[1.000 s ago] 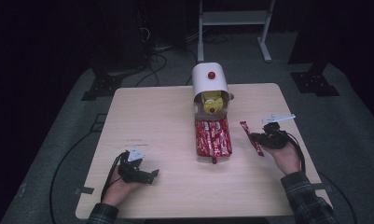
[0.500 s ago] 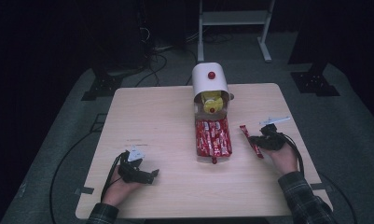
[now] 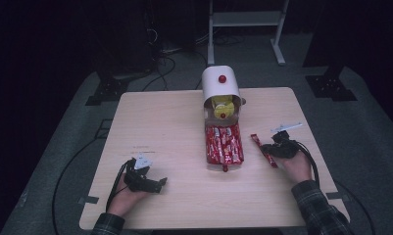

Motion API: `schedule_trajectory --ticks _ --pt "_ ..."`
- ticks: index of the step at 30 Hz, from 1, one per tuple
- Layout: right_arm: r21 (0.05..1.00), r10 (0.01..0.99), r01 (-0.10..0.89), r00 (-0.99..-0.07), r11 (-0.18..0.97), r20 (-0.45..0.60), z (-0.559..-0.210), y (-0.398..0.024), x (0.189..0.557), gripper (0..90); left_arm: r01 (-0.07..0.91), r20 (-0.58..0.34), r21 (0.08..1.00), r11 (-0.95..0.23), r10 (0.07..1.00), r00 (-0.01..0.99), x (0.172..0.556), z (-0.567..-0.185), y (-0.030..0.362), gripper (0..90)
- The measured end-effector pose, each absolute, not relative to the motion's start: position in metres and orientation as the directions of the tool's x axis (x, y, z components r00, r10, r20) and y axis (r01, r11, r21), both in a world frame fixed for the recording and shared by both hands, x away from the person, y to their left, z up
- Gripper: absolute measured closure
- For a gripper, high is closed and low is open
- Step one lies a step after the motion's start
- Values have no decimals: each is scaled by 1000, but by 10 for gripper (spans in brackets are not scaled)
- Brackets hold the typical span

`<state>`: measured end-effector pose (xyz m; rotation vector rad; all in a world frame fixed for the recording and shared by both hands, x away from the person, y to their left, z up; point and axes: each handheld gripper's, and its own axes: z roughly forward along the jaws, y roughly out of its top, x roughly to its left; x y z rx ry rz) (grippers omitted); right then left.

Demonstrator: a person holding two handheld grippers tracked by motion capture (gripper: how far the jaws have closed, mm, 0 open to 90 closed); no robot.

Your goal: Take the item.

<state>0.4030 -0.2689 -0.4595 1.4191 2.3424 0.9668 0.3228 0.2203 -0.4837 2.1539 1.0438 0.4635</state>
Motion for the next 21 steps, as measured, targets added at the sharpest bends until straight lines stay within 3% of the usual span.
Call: schedule_trajectory --ticks 10,15,21 --pt "661 853 689 -503 298 140 -455 -270 402 684 544 19 715 -439 790 613 323 -484 220 0" --pt "670 858 684 -496 290 135 -448 -272 396 455 544 19 715 -439 790 613 323 -484 220 0" --pt "693 872 664 -479 281 105 -441 -272 385 242 544 19 715 -440 789 614 323 -484 220 0"
